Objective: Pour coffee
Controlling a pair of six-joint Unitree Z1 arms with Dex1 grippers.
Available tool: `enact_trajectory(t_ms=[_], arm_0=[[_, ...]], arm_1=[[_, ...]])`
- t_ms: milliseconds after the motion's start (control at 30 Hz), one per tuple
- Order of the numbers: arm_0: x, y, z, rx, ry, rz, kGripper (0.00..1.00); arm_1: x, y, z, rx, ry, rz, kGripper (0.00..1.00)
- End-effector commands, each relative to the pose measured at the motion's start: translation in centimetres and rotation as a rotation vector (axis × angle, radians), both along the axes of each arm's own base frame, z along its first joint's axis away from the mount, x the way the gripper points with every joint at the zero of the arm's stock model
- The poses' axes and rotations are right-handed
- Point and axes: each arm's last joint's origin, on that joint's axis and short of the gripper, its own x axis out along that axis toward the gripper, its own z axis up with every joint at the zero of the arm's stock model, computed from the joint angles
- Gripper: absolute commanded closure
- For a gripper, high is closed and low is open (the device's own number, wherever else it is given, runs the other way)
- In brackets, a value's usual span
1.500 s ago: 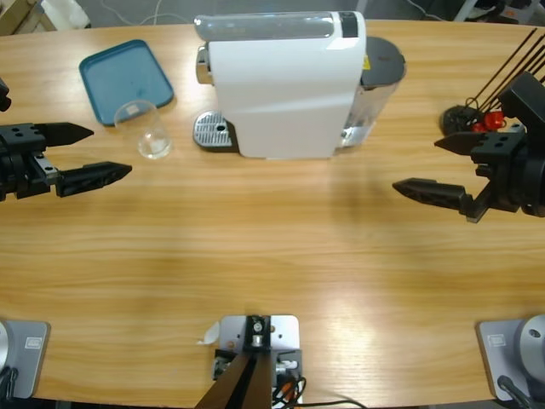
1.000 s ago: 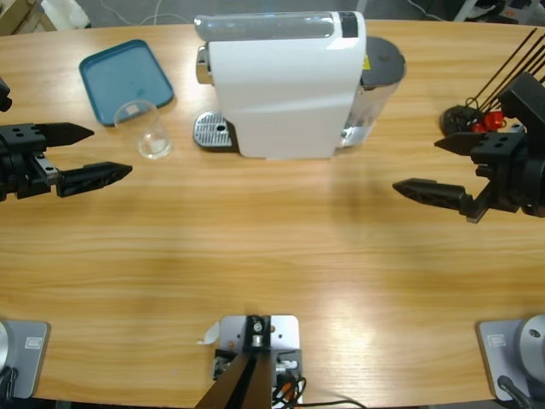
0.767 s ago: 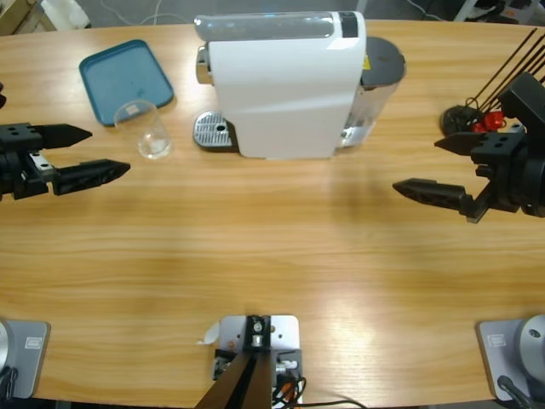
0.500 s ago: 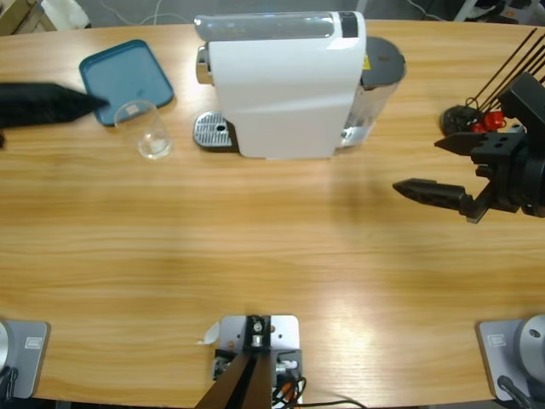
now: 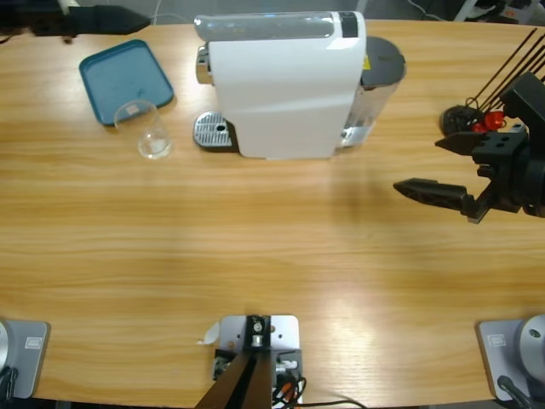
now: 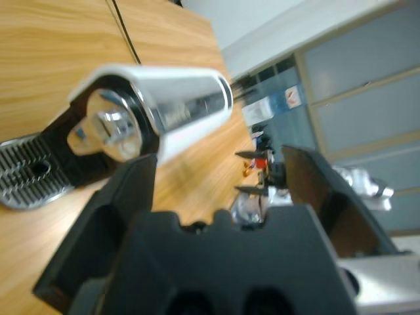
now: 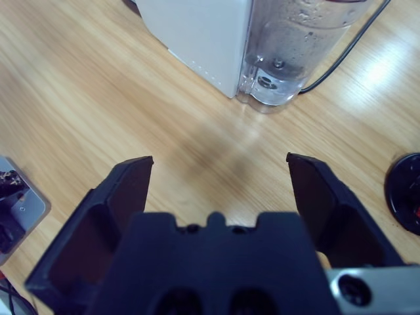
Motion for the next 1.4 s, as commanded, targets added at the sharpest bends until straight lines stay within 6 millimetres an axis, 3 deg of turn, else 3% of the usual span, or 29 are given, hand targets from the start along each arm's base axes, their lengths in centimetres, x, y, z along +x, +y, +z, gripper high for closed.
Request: enact_trajectory(t_ms=[33, 167, 433, 900, 1000, 1367, 1400], arm_0=[[4.4, -1.2, -3.9, -0.111, 0.117, -0.053, 0.286], [4.1, -1.1, -4.3, -0.121, 0.131, -0.067, 0.315], [3.4, 1.2, -6.6, -0.109, 0.214, -0.007, 0.317], [4.1, -0.6, -6.7, -0.116, 0.226, -0.05, 0.321], [4.2, -1.1, -6.7, -0.126, 0.221, -0.063, 0.395], [5.2, -2.5, -7.3, -0.135, 0.231, -0.086, 0.404], [5.3, -2.4, -7.2, -0.136, 0.227, -0.086, 0.463]], arm_1=[[-0.6, -0.4, -0.3, -0.016, -0.001, 0.002, 0.11], [-0.6, -0.4, -0.3, -0.015, -0.001, 0.002, 0.11], [-0.6, -0.4, -0.3, -0.016, -0.001, 0.002, 0.11], [-0.6, -0.4, -0.3, -0.016, 0.0, 0.002, 0.11], [-0.6, -0.4, -0.3, -0.016, 0.0, 0.002, 0.11], [-0.6, -0.5, -0.3, -0.015, -0.001, 0.001, 0.11], [-0.6, -0.5, -0.3, -0.015, -0.001, 0.003, 0.11]])
